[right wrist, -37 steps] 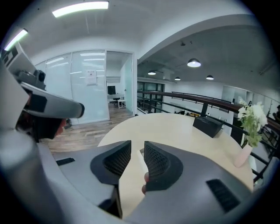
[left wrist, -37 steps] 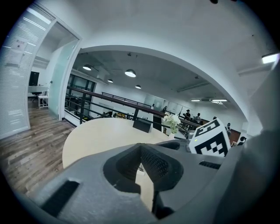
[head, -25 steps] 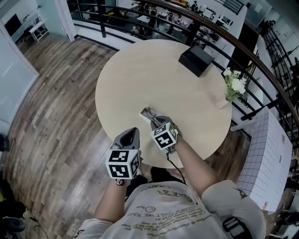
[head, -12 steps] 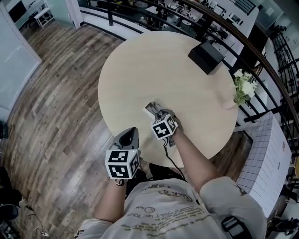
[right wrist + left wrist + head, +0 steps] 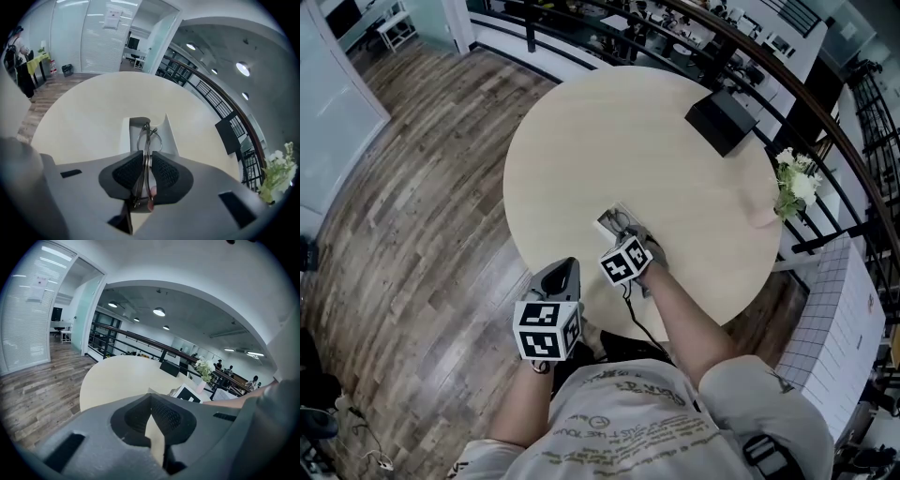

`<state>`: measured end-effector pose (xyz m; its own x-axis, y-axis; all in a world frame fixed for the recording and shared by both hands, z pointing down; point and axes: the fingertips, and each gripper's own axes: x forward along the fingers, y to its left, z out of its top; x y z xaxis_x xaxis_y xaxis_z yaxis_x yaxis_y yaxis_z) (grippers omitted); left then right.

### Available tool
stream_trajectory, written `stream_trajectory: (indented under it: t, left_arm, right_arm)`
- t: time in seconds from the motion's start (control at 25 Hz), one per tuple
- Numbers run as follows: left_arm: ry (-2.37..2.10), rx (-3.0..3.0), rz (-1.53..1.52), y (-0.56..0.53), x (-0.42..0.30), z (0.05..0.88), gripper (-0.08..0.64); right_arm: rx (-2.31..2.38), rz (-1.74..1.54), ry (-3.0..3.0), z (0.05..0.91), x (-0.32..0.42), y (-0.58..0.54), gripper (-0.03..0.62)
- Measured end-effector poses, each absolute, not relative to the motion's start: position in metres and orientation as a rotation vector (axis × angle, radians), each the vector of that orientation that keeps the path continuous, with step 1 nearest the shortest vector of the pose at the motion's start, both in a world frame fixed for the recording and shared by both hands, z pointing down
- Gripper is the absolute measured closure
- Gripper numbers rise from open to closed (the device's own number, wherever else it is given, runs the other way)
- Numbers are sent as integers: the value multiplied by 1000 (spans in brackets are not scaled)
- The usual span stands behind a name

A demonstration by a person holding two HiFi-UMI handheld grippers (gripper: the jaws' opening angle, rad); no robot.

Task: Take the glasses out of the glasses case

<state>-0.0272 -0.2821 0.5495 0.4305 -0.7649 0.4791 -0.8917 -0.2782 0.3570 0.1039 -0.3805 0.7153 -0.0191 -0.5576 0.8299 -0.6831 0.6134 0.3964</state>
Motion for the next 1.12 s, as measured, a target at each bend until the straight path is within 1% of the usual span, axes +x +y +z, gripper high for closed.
stream_trajectory:
  t: [0.44,0.76,1.12]
  left_arm:
    - [-1363,2120,306,-278,-26,554,548]
    - [-1353,2132,302,-276,-27,551,548]
    - [-1351,2185,273,-277,-23,532,548]
  right_arm:
    - [1044,140,-1705,714,106,-384,560]
    - [1085,102,-1744,698,106,-385,563]
    - [1190,140,-1906,658,94,-381,565]
